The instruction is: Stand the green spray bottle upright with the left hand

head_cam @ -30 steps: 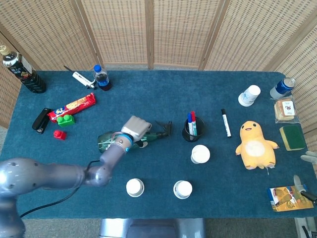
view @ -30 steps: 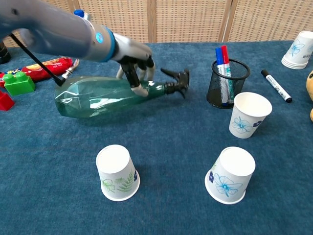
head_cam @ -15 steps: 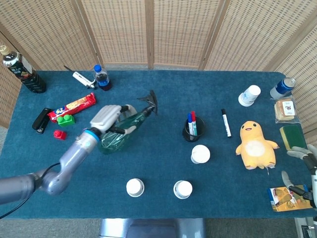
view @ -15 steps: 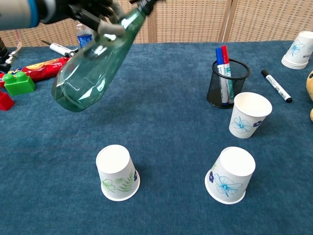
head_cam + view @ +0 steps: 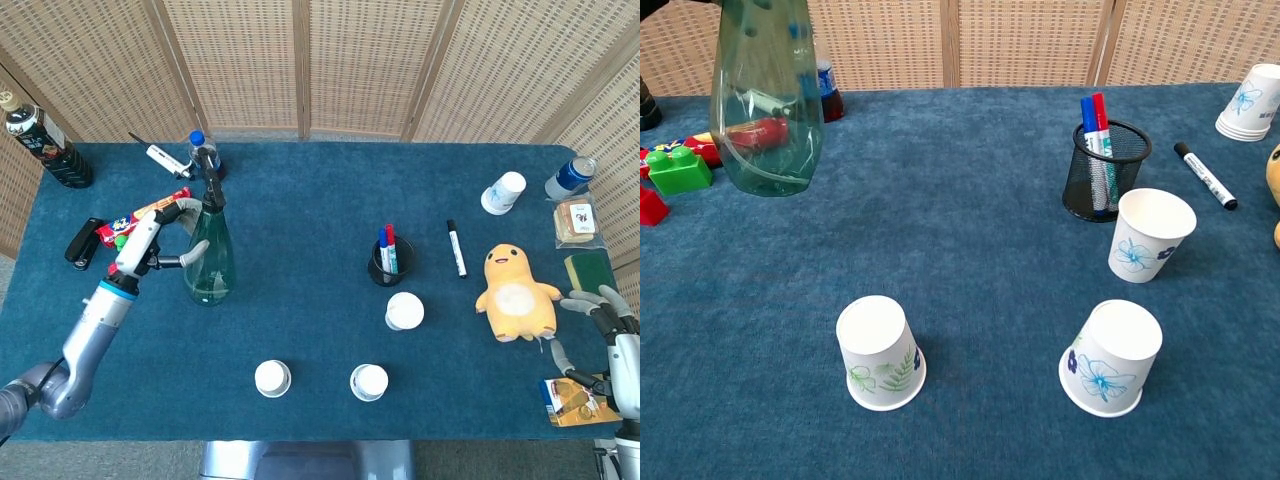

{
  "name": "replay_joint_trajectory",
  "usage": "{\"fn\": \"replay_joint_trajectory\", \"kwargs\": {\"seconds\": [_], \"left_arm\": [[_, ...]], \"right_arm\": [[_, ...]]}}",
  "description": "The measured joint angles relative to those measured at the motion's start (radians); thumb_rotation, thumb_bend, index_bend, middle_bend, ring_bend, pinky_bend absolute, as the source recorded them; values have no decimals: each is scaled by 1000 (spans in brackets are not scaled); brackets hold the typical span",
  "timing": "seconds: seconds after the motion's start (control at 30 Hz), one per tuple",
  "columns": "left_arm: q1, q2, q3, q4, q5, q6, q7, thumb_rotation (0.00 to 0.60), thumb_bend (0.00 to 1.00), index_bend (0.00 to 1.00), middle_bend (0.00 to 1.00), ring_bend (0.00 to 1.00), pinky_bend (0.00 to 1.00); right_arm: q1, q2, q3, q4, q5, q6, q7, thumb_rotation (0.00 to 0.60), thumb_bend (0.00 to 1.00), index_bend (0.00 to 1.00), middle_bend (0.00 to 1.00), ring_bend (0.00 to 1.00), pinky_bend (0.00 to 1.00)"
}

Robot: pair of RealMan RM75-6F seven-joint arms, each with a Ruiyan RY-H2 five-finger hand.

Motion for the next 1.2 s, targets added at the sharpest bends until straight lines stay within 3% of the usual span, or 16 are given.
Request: {"fn": "replay_joint_trajectory", "kwargs": {"seconds": [0.13,0.27,0.57,0.8,1.2], "left_arm": [[20,-76,0,75,31,62,-9,538,474,478,453,423,516],[30,-127,0,127,48,94,-19,536,461,477,452,421,555],[37,-266,11,293,84,138,-35,540,459,476,451,420,501],[39,-361,26,438,116,180,-32,558,459,469,448,420,568],[49,-529,17,643,112,239,-129,561,456,457,439,412,571]], "right_arm": [[2,-1,2,-4,3,1,-5,600,390,303,272,107,216],[2,-3,2,-4,6,1,-5,600,389,303,271,107,216],[-4,-4,0,0,15,10,3,600,390,302,271,107,216],[-4,-4,1,-1,15,13,6,600,388,301,272,107,216],[-10,7,0,-15,16,23,1,600,391,300,273,107,216]]}}
